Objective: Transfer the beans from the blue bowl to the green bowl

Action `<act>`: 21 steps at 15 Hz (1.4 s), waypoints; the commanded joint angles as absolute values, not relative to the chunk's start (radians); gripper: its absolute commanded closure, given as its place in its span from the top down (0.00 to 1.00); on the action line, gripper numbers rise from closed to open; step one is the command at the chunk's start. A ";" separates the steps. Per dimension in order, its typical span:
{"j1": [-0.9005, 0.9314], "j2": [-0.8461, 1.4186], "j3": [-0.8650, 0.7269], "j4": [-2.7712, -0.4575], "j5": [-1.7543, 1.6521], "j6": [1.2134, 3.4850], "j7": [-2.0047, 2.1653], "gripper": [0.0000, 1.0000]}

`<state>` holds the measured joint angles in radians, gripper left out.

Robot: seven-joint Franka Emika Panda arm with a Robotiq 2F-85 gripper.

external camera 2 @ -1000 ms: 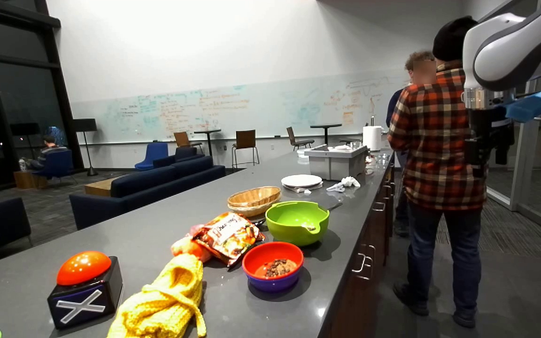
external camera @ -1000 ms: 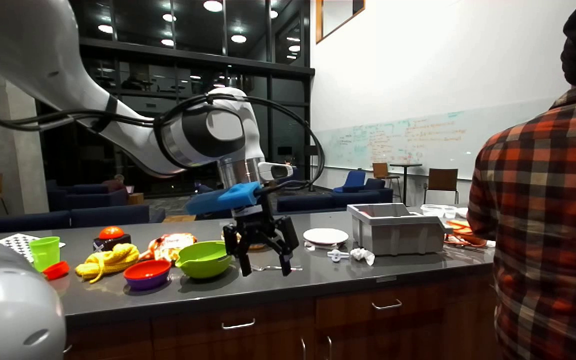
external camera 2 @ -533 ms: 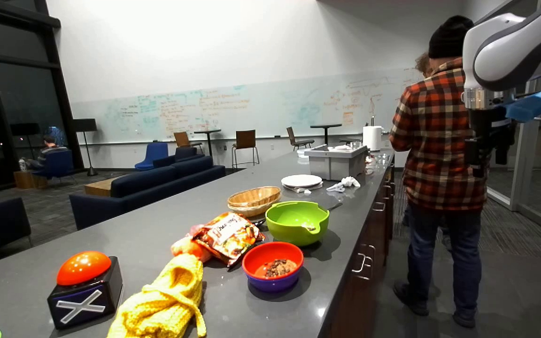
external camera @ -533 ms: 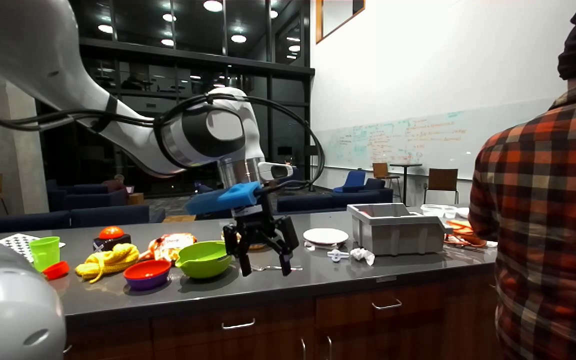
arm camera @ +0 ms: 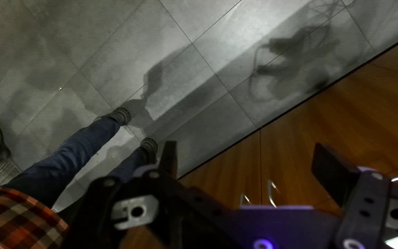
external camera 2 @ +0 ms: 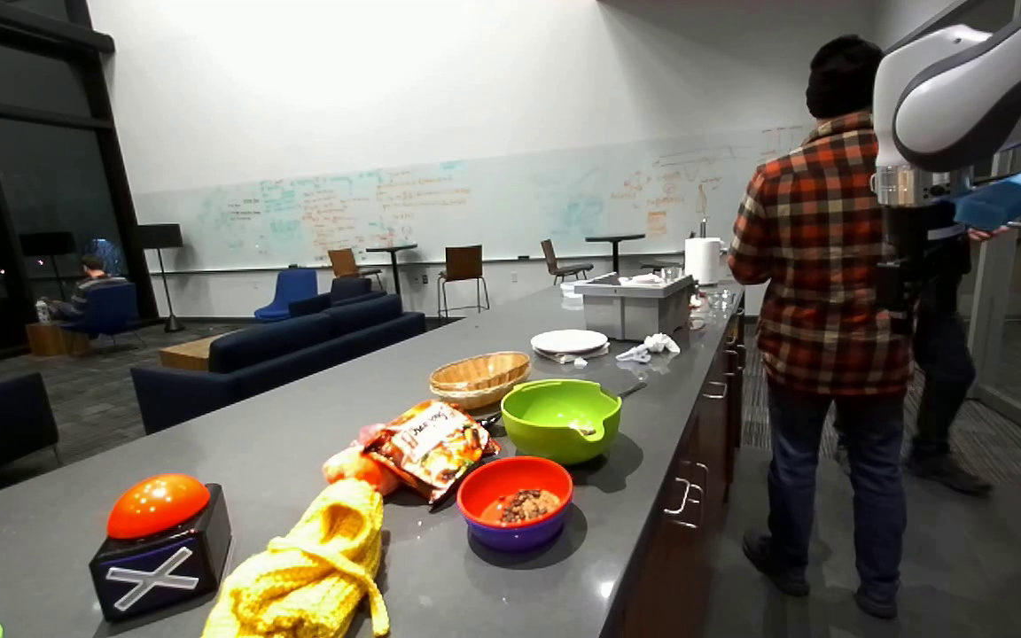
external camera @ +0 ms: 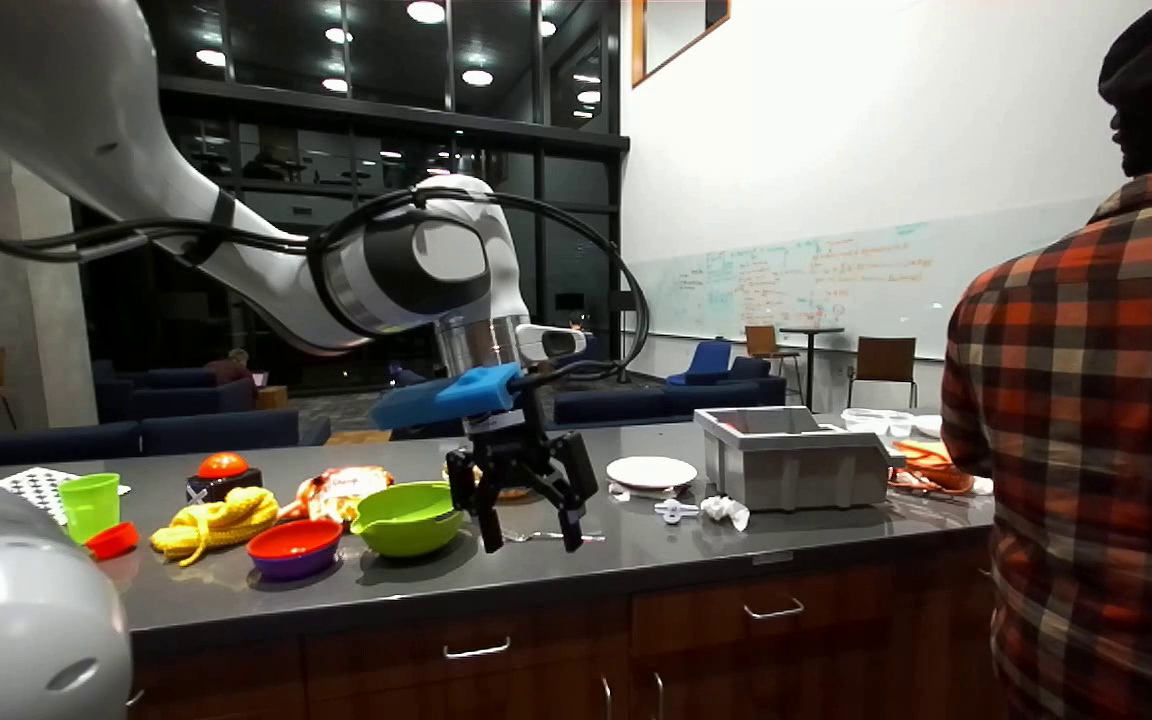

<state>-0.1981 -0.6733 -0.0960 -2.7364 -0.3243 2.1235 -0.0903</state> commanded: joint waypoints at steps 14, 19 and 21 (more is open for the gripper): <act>-0.192 -0.674 -0.101 -2.734 -0.327 2.120 -0.088 1.00; -0.172 -0.674 -0.113 -2.749 -0.305 2.163 -0.101 1.00; -0.148 -0.674 -0.132 -2.768 -0.267 2.232 -0.110 1.00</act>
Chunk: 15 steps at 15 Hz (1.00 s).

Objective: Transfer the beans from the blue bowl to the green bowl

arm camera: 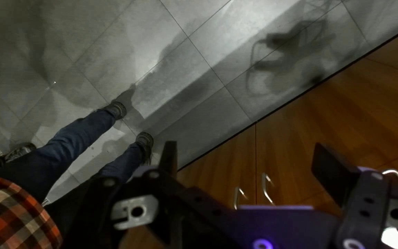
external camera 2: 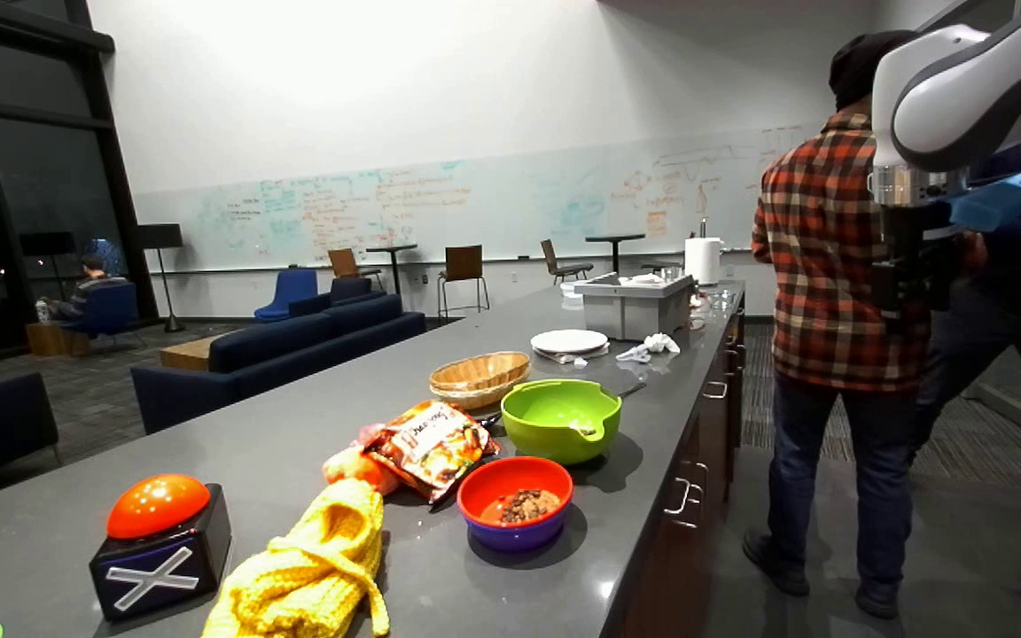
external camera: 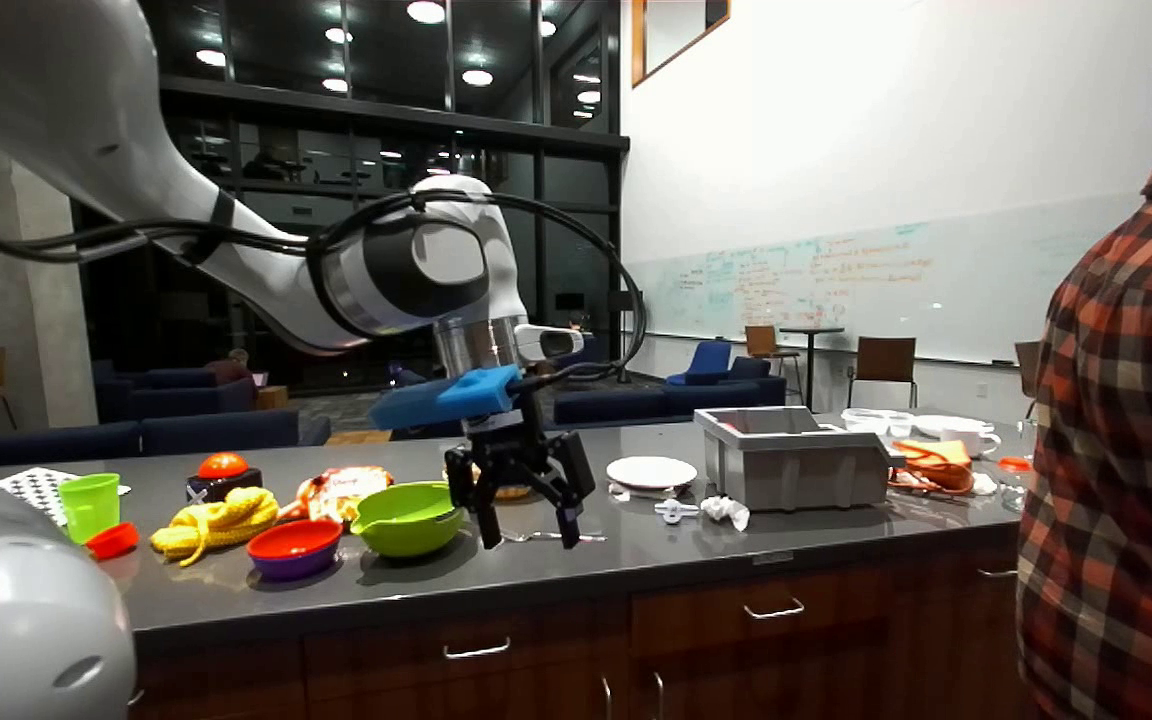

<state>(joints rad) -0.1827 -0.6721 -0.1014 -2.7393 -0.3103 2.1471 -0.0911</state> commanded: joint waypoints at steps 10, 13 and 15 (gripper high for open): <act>0.068 -0.495 -0.198 -2.781 0.088 2.544 -0.233 1.00; 0.156 -0.436 -0.199 -2.782 0.214 2.568 -0.289 1.00; 0.217 -0.394 -0.199 -2.782 0.312 2.614 -0.332 1.00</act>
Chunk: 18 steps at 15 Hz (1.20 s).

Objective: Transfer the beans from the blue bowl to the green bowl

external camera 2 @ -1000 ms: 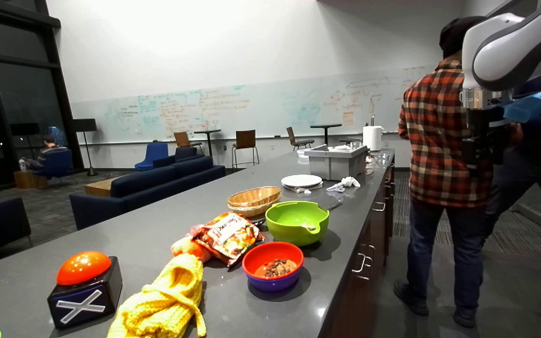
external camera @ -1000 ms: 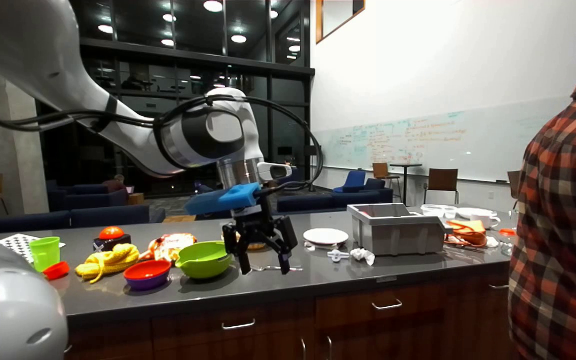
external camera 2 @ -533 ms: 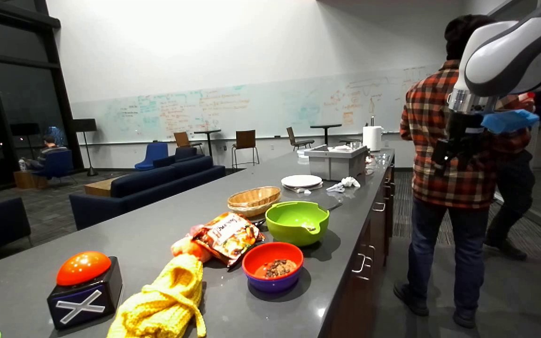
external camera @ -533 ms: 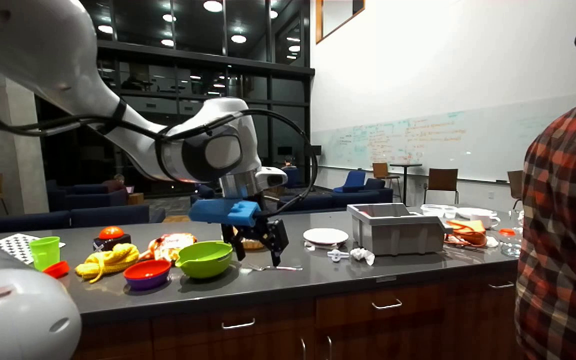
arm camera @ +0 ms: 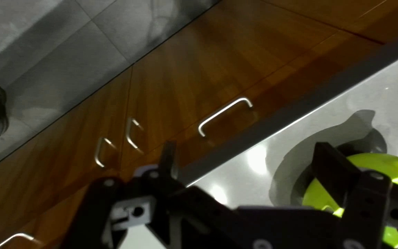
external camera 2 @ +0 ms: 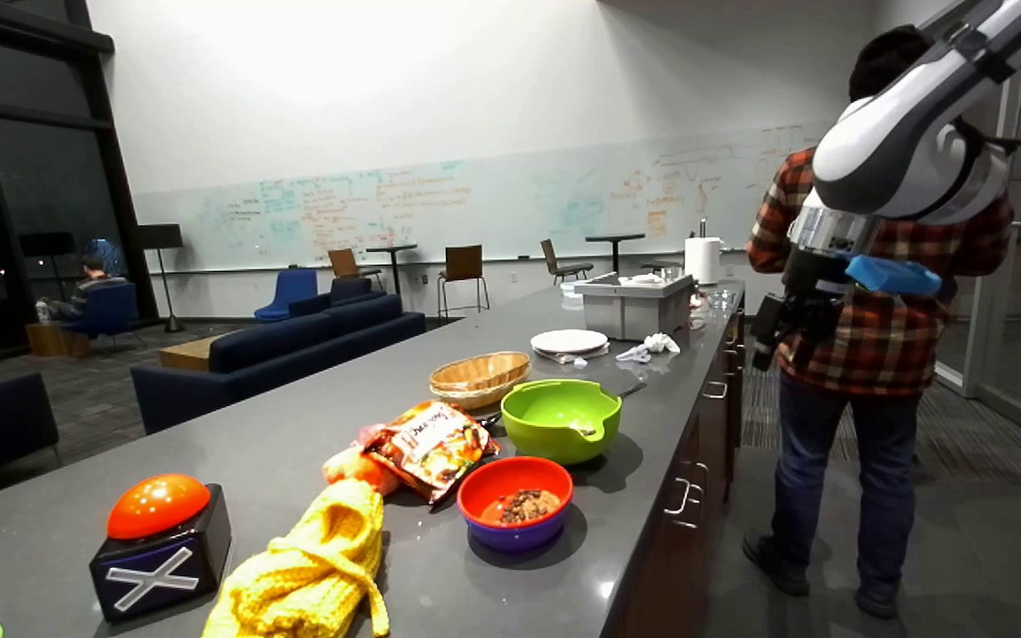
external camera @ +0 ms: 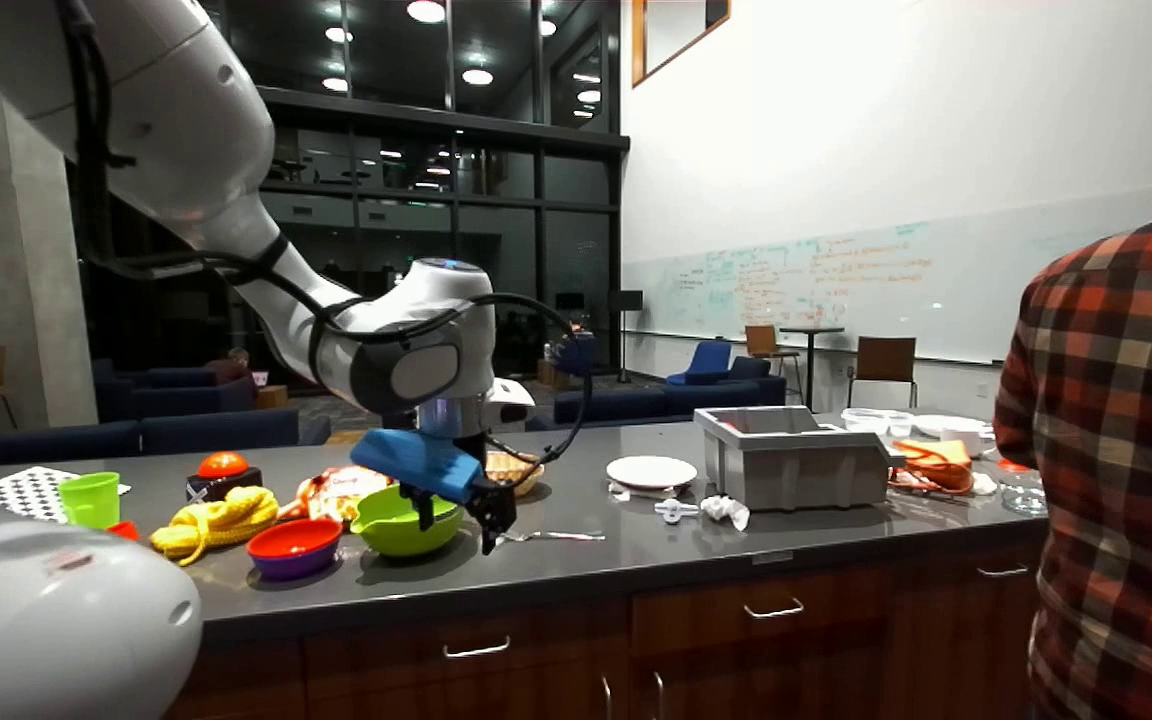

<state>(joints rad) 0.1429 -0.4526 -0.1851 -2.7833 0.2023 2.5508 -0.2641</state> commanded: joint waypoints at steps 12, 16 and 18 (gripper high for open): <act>0.535 -0.260 -0.146 -2.781 0.892 2.928 -0.556 1.00; 0.610 -0.244 -0.098 -2.779 0.998 2.952 -0.599 1.00; 0.646 -0.243 -0.075 -2.779 1.044 2.967 -0.623 1.00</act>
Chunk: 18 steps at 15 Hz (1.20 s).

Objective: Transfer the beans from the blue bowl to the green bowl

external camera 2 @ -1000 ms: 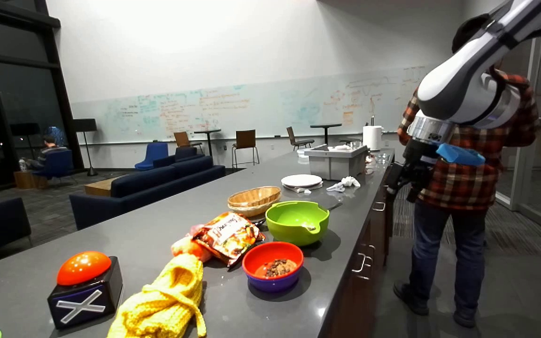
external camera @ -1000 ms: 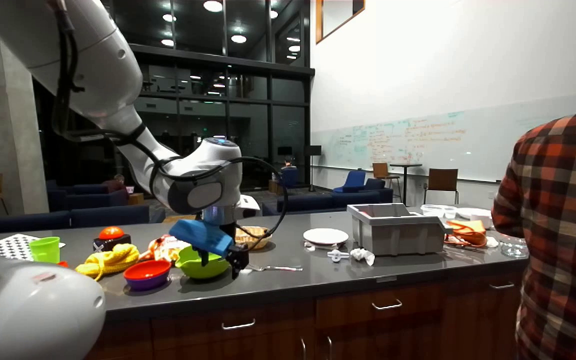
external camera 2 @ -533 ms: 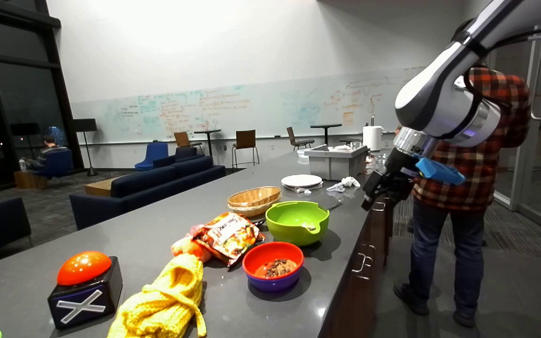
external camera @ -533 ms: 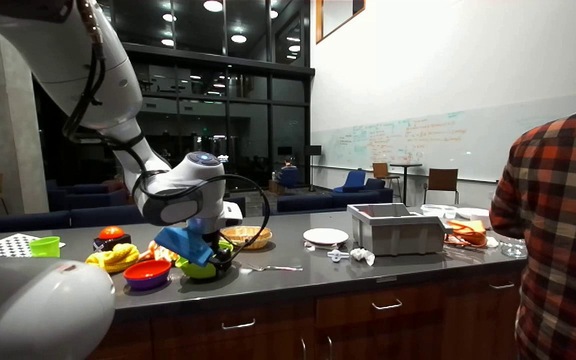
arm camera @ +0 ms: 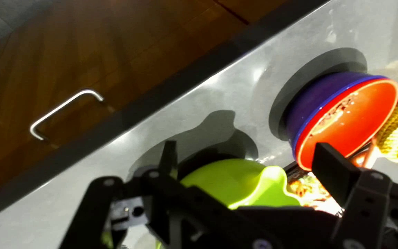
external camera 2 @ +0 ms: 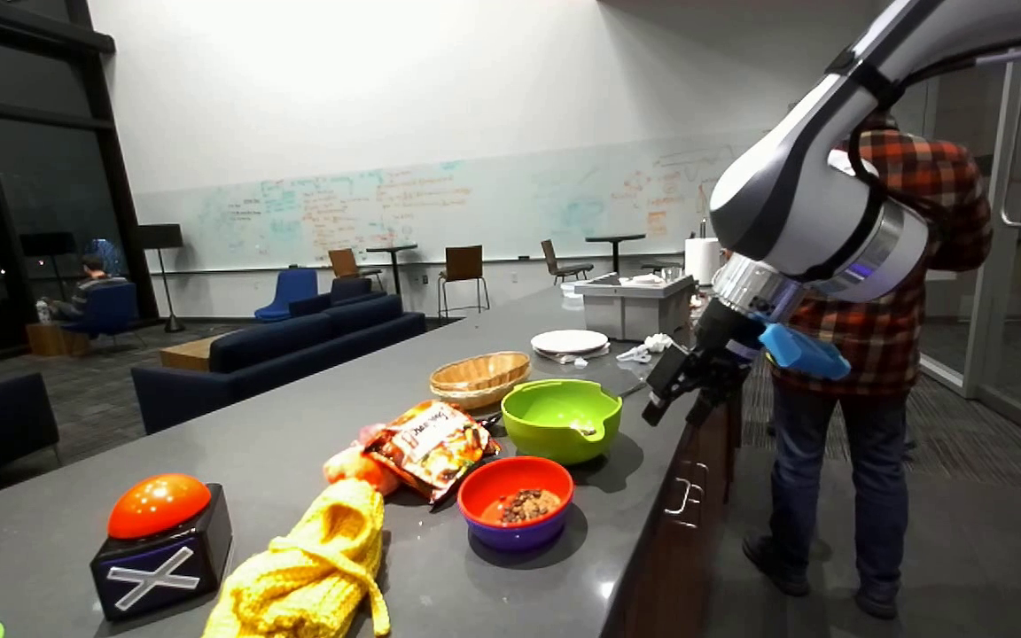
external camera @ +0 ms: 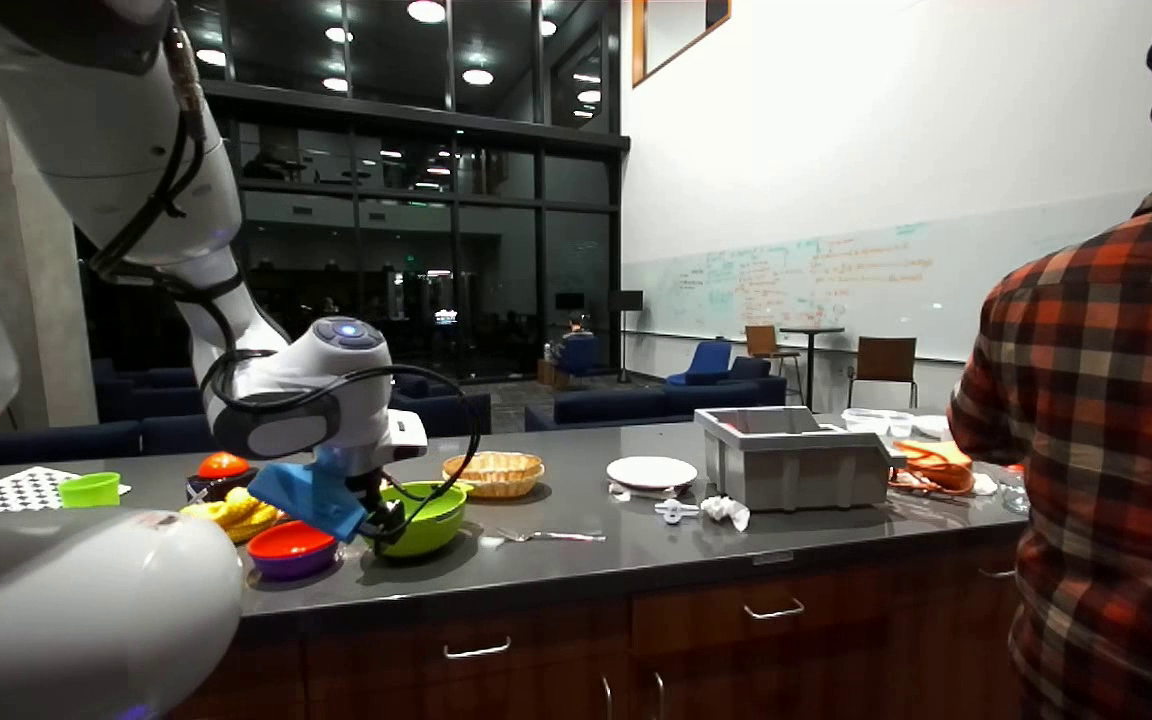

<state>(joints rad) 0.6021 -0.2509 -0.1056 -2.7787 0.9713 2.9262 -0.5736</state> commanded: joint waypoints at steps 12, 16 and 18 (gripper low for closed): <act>0.787 -0.238 -0.007 -2.772 1.152 2.988 -0.687 1.00; 0.787 -0.231 -0.008 -2.772 1.152 2.983 -0.699 1.00; 0.789 -0.237 -0.017 -2.773 1.171 2.964 -0.705 1.00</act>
